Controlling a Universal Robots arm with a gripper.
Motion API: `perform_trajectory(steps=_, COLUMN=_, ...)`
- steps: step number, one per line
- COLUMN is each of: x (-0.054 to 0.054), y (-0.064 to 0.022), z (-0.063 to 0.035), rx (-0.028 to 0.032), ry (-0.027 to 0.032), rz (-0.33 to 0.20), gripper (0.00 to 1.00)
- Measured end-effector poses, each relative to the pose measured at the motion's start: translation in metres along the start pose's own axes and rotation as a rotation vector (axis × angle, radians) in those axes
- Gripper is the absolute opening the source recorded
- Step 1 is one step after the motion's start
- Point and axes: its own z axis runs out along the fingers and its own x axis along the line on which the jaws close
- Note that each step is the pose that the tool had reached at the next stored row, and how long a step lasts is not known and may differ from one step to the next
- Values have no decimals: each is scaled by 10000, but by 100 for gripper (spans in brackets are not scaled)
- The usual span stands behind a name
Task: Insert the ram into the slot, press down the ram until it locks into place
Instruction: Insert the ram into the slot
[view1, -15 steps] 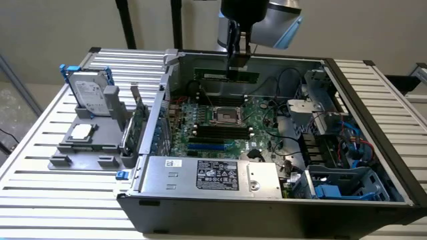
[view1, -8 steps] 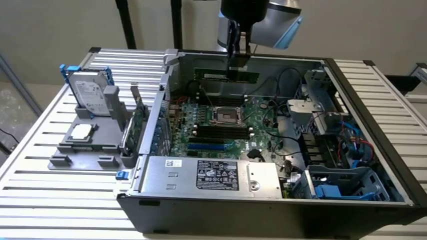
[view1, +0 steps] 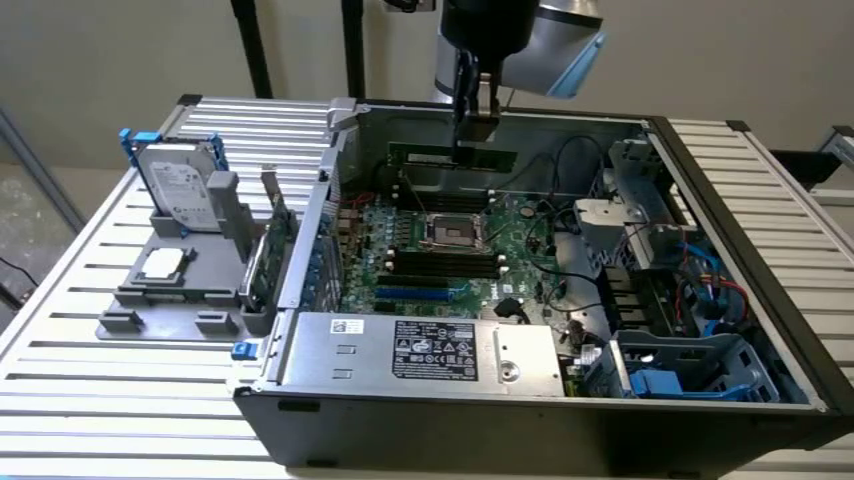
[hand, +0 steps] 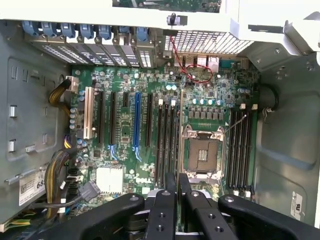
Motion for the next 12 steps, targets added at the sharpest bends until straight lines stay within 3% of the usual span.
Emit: perform_trajectory(steps=12, x=4, y=-8, z=217, rx=0, ry=1, rz=-10, gripper=14)
